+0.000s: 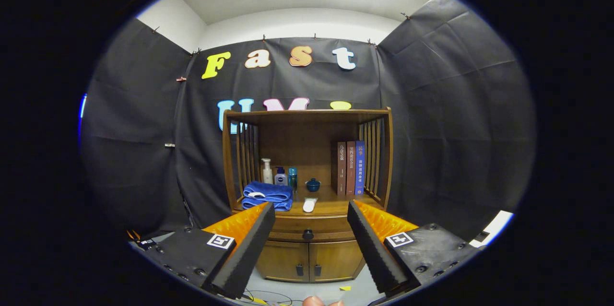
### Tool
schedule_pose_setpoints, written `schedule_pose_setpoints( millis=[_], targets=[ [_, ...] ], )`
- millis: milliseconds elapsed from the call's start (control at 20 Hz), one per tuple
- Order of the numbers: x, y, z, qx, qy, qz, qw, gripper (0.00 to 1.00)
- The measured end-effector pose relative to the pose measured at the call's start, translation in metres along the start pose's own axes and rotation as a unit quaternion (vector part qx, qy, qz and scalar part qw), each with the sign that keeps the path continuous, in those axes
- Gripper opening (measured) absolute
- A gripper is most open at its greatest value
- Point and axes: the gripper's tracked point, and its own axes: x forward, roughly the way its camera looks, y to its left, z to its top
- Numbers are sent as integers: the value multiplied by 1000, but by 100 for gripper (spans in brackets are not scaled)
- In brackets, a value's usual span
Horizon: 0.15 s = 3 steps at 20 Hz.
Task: Pull open the drawer, take out the items inside it, and place them on the countertop above the cabinet.
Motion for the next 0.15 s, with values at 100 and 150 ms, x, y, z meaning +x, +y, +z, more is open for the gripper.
schedule_pose_setpoints(
  millis=[100, 150],
  targets=[
    [-2, 3, 1, 0, -4, 3, 1000, 99],
    [-3, 4, 0, 0, -4, 5, 1000, 99]
  ],
)
